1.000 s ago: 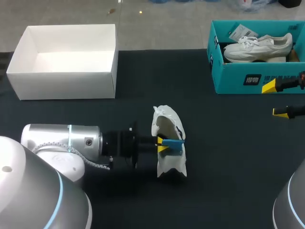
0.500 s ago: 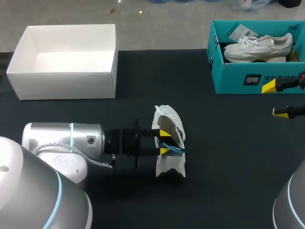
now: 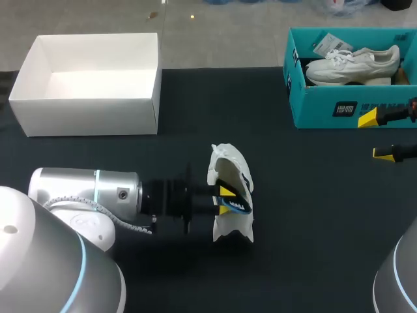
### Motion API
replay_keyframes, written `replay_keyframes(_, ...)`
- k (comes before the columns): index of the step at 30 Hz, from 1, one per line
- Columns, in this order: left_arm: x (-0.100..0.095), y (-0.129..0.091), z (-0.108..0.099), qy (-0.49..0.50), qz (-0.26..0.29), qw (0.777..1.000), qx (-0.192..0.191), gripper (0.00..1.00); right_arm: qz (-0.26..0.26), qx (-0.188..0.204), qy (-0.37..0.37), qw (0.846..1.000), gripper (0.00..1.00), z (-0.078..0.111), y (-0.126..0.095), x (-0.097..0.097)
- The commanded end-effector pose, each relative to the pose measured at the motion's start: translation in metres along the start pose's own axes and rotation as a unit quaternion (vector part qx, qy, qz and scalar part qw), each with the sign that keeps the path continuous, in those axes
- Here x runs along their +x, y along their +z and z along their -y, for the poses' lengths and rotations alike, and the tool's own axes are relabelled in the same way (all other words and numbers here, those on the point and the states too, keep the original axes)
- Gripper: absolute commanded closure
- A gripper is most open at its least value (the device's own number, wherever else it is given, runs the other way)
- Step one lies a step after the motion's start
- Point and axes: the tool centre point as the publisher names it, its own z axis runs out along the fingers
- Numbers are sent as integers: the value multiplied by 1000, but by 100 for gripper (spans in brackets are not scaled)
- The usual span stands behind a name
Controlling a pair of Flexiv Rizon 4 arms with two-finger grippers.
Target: Take the shoe out of the shoebox, open the shoe tongue, remove and reinsert the insole, then place the shoe into the shoebox
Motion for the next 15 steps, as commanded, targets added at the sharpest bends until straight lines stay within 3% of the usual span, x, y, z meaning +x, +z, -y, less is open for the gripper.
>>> replay_keyframes(1, -2, 4, -6, -2, 6, 1000, -4, 100, 1, -1, 0, 1000, 0, 1, 0, 0)
replay_keyframes(15, -7, 4, -23, -3, 29, 999, -30, 100, 1, -1, 0, 1000, 0, 1, 0, 0)
